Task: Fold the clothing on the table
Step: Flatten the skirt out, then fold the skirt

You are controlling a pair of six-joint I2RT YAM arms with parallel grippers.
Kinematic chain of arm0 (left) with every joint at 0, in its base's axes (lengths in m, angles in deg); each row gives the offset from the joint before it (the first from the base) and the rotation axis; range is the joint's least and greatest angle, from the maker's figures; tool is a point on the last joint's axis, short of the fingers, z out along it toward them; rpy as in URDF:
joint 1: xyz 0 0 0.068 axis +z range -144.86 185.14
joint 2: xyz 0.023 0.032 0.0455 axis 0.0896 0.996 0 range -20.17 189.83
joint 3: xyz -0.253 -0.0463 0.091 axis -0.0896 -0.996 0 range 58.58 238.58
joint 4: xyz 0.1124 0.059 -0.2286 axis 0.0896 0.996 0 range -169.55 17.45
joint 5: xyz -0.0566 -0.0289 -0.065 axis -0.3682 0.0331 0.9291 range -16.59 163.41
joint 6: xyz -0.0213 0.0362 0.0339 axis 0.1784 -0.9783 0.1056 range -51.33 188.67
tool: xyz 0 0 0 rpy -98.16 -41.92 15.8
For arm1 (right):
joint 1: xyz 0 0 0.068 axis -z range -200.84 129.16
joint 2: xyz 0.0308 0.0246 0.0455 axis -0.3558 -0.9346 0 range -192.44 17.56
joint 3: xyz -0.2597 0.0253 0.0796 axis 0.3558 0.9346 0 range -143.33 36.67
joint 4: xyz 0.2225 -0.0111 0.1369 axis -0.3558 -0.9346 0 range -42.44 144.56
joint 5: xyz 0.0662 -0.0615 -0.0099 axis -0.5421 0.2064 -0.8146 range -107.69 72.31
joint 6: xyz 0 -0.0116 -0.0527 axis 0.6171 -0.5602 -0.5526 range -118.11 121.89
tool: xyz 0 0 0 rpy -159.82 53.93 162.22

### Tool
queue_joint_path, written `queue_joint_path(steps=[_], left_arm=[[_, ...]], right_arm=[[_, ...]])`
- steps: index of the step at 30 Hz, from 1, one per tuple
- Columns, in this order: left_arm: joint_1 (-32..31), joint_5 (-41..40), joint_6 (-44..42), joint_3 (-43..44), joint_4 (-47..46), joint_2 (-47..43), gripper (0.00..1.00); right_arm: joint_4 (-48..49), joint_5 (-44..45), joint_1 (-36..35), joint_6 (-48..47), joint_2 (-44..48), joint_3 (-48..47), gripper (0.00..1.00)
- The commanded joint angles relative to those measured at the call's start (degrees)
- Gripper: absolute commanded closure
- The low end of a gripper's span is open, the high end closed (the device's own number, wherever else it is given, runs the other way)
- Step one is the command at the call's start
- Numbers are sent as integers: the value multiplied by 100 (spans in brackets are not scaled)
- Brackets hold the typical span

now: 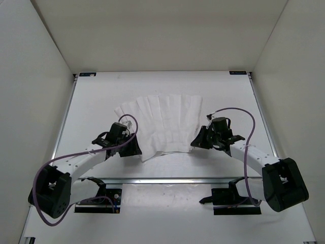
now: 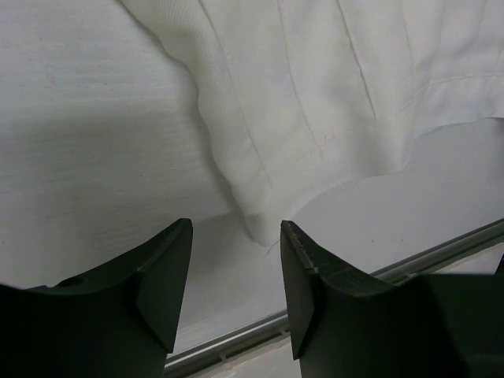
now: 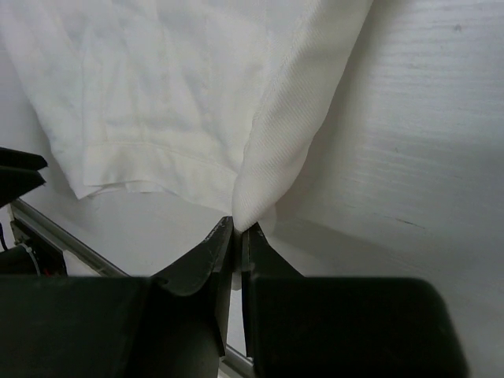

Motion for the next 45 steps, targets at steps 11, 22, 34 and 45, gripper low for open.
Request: queue_joint_path(steps=[11,22,34,45], left_arm=[[-752,-239,539,37,-879,833,73],[5,-802,-191,1434,1061,-711,100],[-470,-56,345,204,2249,-2908,100],[504,534,345,1126,1946,-2738,100]], right_arm=[[400,152,127,-77,430,148,100],[-1559,64,329,-614,1475,-932,100],[-3510,74,-356,-16,3443,-362,100],[-4235,-1330,441,-227,3086,-1223,100]])
